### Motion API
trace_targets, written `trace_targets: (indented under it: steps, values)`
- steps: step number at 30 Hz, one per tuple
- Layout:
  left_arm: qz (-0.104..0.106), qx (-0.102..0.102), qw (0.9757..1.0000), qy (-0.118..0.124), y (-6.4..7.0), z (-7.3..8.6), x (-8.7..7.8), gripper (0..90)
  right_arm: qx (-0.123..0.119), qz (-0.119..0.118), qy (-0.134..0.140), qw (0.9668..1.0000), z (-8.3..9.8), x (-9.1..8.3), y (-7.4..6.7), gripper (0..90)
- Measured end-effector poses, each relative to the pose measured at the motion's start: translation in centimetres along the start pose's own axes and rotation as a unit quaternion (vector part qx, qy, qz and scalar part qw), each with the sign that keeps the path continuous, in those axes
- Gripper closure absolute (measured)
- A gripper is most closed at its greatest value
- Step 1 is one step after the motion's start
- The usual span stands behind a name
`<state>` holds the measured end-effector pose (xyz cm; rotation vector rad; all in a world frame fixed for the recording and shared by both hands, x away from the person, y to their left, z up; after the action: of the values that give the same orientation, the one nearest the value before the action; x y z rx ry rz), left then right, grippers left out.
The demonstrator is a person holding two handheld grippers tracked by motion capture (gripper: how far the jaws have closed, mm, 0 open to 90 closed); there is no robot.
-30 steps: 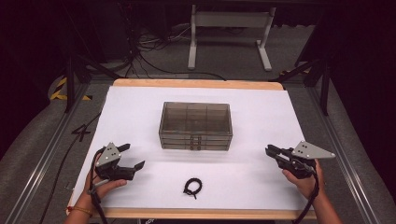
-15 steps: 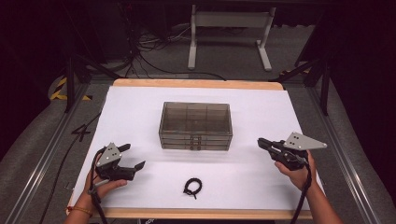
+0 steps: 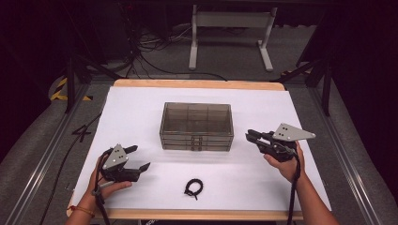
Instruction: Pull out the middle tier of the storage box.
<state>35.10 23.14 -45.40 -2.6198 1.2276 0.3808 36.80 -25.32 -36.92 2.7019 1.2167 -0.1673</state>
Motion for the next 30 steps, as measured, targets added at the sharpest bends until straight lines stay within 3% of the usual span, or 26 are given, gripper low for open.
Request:
trace_targets:
  steps: [2,10,18,25,27,30]
  values:
    - [0.009,-0.004,0.9999,0.003,0.3,-0.5,0.2,24.5,-0.004,-0.001,-0.001,1.0000,-0.2,0.5,-0.1,78.7]
    - [0.043,0.041,0.9982,0.002,2.0,-2.3,2.0,34.7,-0.003,-0.009,-0.003,1.0000,-0.8,1.6,-0.5,74.5]
    - [0.071,0.091,0.9933,-0.002,3.8,-4.1,4.3,40.9,-0.008,-0.013,-0.004,0.9999,-1.3,2.4,-0.9,70.1]
    - [0.069,0.131,0.9889,0.000,5.3,-5.2,6.4,47.0,-0.005,-0.012,-0.008,0.9999,-1.2,2.6,-1.0,66.8]
    - [0.061,0.146,0.9875,0.002,5.6,-5.6,7.0,48.1,-0.008,-0.012,-0.010,0.9998,-1.3,2.7,-0.9,66.9]
    - [0.061,0.155,0.9861,0.008,5.9,-6.1,7.8,48.8,-0.007,-0.014,-0.009,0.9998,-1.4,3.0,-1.0,66.7]
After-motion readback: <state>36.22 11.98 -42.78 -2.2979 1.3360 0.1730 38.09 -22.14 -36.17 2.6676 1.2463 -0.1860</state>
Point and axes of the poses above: each handheld gripper's, and its own axes: x roughly forward along the jaws, z roughly out of its underside, y roughly to its right, the point moved 1 cm from there along x, roughly forward along the jaws, and after that the axes turned 11 degrees about y, right-handed, at the moved point
